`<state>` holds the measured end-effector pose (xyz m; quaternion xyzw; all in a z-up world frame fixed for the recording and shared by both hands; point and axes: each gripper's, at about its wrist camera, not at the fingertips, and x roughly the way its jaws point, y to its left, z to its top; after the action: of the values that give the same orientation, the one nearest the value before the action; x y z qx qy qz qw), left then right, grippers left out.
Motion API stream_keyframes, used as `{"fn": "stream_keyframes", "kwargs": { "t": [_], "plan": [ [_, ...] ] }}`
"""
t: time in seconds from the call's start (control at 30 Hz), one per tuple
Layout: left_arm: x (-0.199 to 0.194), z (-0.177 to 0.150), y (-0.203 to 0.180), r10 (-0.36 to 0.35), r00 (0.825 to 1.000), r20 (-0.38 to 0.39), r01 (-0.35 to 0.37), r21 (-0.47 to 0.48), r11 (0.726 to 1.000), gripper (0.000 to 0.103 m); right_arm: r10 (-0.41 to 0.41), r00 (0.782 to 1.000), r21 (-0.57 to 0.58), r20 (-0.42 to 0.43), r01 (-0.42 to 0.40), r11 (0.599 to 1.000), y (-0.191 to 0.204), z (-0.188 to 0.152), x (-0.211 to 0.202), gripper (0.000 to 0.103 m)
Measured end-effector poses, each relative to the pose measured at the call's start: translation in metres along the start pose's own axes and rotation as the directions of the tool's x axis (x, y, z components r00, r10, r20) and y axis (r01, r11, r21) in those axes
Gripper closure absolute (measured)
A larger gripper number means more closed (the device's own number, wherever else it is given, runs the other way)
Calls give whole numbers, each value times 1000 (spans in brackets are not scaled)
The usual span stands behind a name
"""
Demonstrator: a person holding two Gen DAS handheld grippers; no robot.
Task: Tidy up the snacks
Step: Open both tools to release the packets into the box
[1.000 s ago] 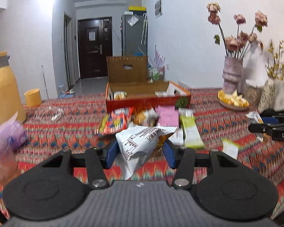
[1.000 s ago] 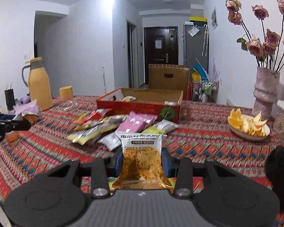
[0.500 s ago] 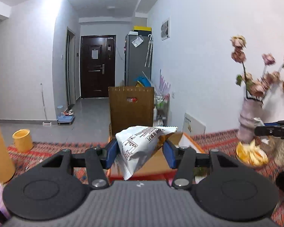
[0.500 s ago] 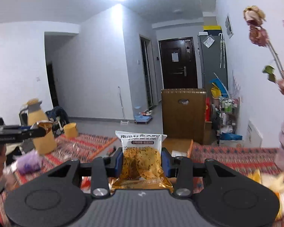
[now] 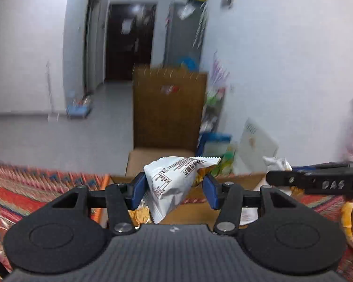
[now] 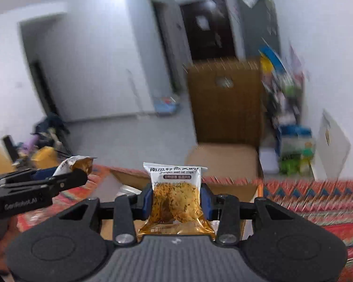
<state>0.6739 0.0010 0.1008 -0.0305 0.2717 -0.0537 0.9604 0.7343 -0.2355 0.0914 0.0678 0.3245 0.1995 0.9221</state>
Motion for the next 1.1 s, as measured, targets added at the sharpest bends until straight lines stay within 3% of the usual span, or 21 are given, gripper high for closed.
{"fn": "stream_keyframes", "kwargs": {
  "t": [0.13, 0.27, 0.3, 0.37, 0.53, 0.6, 0.67, 0.8, 0.93, 1.1],
  "plan": [
    [74, -14, 7, 58, 989, -137, -58, 2, 998, 51, -81, 990, 78, -117, 91, 993, -18, -15, 86, 63],
    [108, -24, 12, 61, 966, -250, -62, 4, 998, 47, -31, 980, 203, -196, 71, 977, -28, -32, 123, 56],
    [108, -23, 15, 48, 969, -242, -53, -15, 998, 40, -2, 983, 229, -183, 44, 973, -29, -33, 124, 40],
    [103, -23, 22, 42, 977, -210, -51, -37, 998, 30, -1, 987, 221, -160, 37, 974, -29, -32, 122, 23],
    [99, -22, 24, 34, 979, -202, -43, -42, 998, 27, -64, 988, 165, -138, 86, 983, -17, -34, 117, 24],
    [93, -20, 22, 38, 986, -162, -46, -43, 998, 23, -95, 987, 139, -127, 112, 984, -10, -36, 111, 24],
    [80, -18, 16, 60, 991, -115, -63, -21, 998, 20, -105, 988, 128, -116, 119, 985, -8, -34, 102, 24],
    [37, -2, 11, 17, 996, -91, -16, 17, 1000, 20, -97, 992, 124, -83, 107, 987, -7, -20, 61, 23],
    [-21, 22, 10, -4, 999, -38, 3, -4, 1000, 20, -114, 992, 105, -47, 118, 987, 0, -5, 11, 23],
    [-113, 37, 4, -51, 996, 68, 51, 8, 999, 10, -150, 988, 80, 37, 147, 986, 15, 6, -73, 12]
  ]
}}
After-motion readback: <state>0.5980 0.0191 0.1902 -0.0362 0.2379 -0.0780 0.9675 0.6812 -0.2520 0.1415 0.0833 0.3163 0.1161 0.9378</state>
